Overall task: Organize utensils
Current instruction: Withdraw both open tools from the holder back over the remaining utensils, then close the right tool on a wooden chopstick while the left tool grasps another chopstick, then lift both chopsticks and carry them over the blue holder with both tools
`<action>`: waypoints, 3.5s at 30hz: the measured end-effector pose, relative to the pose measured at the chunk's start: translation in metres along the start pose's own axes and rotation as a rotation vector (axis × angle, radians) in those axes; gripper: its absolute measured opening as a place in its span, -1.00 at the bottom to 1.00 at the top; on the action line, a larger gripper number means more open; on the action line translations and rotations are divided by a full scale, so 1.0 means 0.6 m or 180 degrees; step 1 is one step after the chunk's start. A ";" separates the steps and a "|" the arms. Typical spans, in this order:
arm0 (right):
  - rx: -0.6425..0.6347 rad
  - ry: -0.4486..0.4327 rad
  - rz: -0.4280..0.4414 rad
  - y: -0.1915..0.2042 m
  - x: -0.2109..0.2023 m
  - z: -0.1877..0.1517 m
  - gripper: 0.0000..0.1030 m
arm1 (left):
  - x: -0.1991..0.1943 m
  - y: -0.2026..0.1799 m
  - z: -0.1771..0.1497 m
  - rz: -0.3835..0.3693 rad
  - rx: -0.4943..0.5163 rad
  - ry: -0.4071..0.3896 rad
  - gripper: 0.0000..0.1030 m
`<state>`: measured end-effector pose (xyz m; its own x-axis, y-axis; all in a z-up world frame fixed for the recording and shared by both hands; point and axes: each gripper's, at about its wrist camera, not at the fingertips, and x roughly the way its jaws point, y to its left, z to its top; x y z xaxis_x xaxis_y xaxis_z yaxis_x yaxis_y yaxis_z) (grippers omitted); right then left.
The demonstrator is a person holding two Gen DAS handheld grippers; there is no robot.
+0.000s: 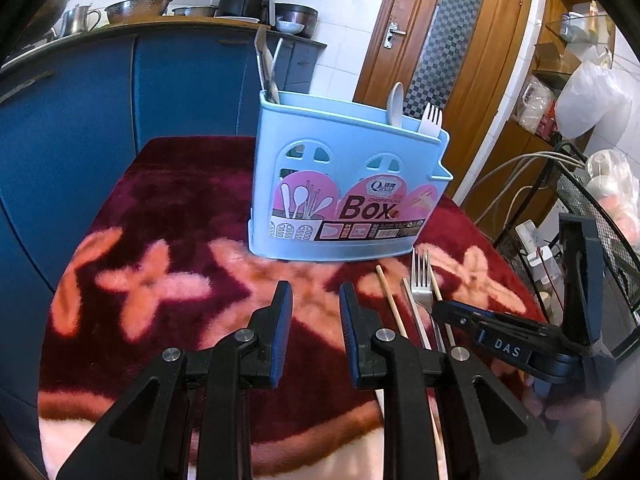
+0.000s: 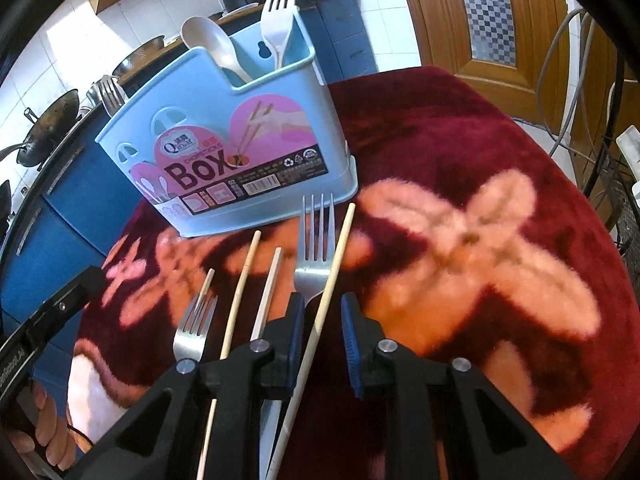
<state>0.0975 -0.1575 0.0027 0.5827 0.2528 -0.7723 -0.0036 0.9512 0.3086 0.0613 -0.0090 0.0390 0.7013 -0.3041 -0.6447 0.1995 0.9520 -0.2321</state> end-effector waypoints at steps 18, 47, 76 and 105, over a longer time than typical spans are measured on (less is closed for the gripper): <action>0.0104 -0.0051 -0.0103 -0.046 -0.038 0.005 -0.88 | 0.029 -0.051 0.004 -0.0262 0.0067 0.0252 -0.54; 0.0118 0.0144 0.0012 -0.098 -0.025 0.015 -0.86 | 0.190 -0.128 0.010 -0.0226 0.0306 0.1140 -0.88; 0.0050 -0.0104 0.0343 -0.057 -0.070 0.048 -0.88 | 0.033 -0.083 0.087 -0.0558 0.0005 0.0181 -0.96; -0.0280 -0.1259 0.0870 0.034 -0.121 0.189 -0.88 | -0.009 -0.023 0.331 -0.0046 -0.0003 -0.1472 -0.96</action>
<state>0.1472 -0.1769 0.1282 0.8148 0.4251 -0.3941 -0.2584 0.8749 0.4095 0.1907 -0.0139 0.1902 0.9301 -0.2701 -0.2488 0.2111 0.9477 -0.2395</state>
